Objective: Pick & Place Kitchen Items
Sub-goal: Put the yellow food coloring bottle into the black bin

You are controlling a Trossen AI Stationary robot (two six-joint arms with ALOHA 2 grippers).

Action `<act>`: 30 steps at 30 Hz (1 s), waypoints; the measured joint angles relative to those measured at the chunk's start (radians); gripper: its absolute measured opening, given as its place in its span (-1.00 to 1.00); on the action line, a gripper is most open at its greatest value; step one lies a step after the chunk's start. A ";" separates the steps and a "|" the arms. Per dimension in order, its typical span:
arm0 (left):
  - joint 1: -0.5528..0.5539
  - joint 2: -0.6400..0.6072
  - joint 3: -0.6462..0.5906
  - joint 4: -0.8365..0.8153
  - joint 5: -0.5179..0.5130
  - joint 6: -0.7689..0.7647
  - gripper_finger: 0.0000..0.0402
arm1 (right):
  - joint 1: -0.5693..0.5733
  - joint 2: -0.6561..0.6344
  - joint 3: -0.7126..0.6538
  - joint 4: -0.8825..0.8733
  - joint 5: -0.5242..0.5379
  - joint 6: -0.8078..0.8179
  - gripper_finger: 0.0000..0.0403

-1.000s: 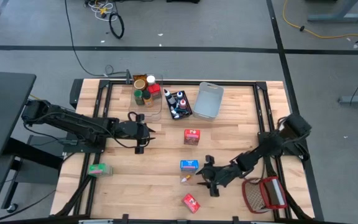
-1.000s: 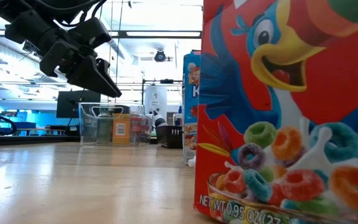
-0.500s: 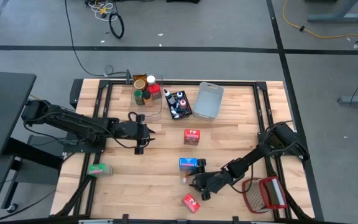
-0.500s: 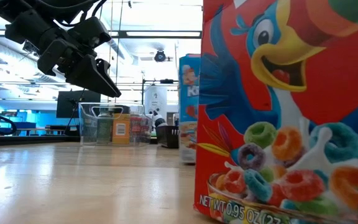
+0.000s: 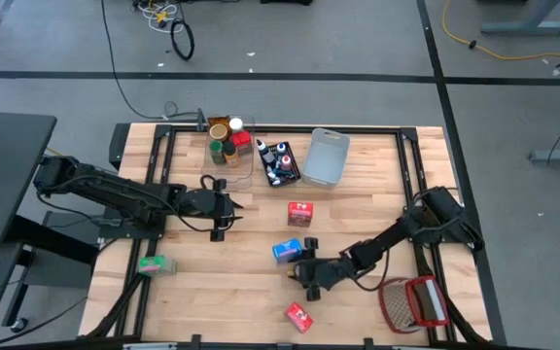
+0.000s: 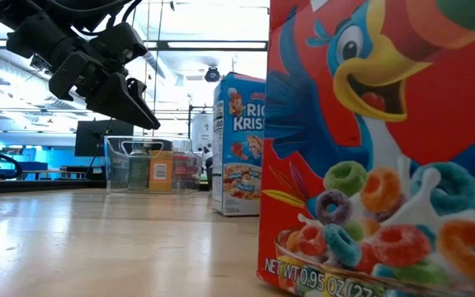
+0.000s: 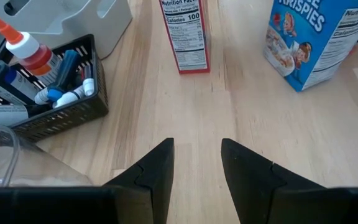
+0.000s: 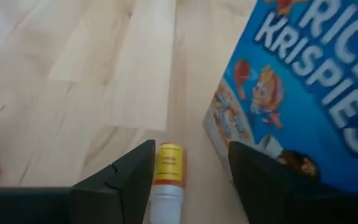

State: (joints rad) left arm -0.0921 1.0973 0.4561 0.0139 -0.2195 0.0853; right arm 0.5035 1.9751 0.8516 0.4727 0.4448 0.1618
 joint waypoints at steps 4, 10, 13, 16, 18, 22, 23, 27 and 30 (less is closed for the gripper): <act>0.000 0.000 0.000 -0.001 0.000 -0.001 -0.29 | -0.006 0.000 0.000 -0.050 -0.050 0.044 0.07; 0.000 0.000 0.000 -0.001 0.001 -0.003 -0.29 | 0.014 -0.001 0.002 -0.112 -0.070 0.065 0.03; 0.000 0.000 0.000 -0.001 0.001 -0.003 -0.29 | 0.015 -0.001 0.003 -0.121 -0.075 0.072 -0.08; 0.000 0.000 0.000 -0.001 0.000 -0.003 -0.29 | 0.008 -0.001 0.003 -0.124 -0.086 0.120 -0.25; 0.000 0.000 0.000 -0.001 0.001 -0.003 -0.29 | 0.006 -0.002 0.002 -0.127 -0.088 0.152 -0.39; 0.000 0.000 0.000 -0.001 0.000 -0.003 -0.29 | 0.010 -0.003 0.002 -0.131 -0.086 0.155 -0.62; 0.000 0.000 0.000 -0.001 0.000 -0.003 -0.29 | 0.013 -0.003 0.002 -0.130 -0.084 0.148 -0.66; 0.000 0.000 0.000 -0.001 0.008 -0.019 -0.29 | 0.023 -0.023 -0.002 -0.136 -0.090 0.143 -0.68; 0.000 0.000 0.000 -0.001 0.024 -0.024 -0.29 | 0.030 -0.073 -0.005 -0.155 -0.077 0.140 -0.59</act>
State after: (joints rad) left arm -0.0918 1.0973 0.4561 0.0128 -0.1958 0.0608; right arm 0.5339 1.9021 0.8471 0.3180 0.3679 0.3016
